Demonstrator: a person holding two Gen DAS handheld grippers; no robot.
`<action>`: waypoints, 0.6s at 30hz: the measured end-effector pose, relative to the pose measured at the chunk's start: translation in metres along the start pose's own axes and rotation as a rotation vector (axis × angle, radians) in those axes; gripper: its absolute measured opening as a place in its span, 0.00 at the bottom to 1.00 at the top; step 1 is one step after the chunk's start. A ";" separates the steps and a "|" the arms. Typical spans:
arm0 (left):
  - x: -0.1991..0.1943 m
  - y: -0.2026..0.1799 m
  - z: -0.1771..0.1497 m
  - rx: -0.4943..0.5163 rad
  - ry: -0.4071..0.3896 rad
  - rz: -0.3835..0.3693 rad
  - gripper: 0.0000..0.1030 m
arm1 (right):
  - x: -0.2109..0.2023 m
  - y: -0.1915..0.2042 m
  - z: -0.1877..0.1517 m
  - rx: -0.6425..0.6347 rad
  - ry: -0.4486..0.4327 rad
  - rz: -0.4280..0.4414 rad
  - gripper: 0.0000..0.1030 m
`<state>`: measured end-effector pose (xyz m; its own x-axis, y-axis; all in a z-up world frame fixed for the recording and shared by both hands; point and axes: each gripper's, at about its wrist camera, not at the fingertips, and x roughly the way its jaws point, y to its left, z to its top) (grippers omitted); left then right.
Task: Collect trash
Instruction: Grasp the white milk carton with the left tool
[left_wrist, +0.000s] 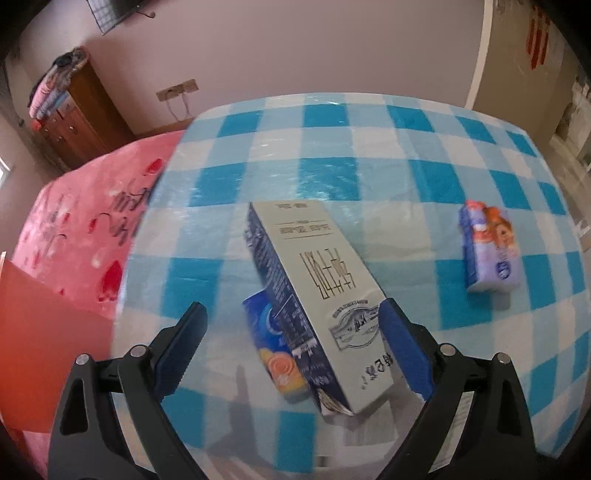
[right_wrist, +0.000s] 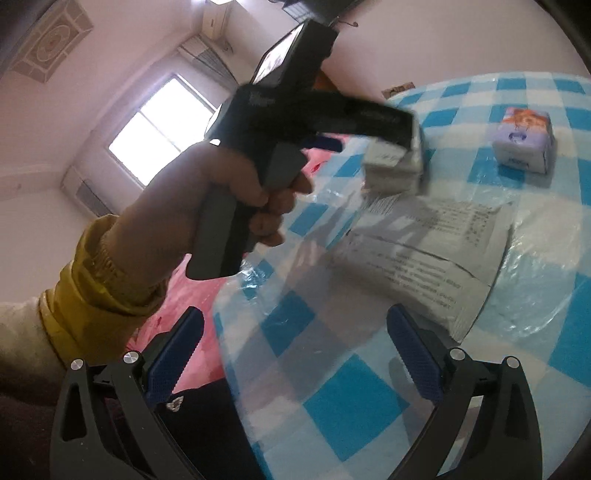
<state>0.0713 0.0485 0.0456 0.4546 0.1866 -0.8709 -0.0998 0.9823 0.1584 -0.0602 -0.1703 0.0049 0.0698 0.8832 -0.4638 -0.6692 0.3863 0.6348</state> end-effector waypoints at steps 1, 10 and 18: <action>-0.001 0.005 -0.001 -0.009 0.003 0.005 0.92 | -0.002 -0.001 0.000 0.003 -0.004 -0.006 0.95; -0.022 0.011 -0.014 -0.069 -0.072 0.012 0.91 | -0.019 -0.023 0.010 0.061 -0.071 -0.061 0.95; -0.010 -0.017 -0.009 -0.041 -0.095 0.050 0.91 | -0.029 -0.037 0.015 0.114 -0.110 -0.093 0.95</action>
<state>0.0608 0.0302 0.0479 0.5297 0.2377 -0.8142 -0.1598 0.9707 0.1794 -0.0264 -0.2058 0.0042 0.2119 0.8636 -0.4575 -0.5680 0.4898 0.6615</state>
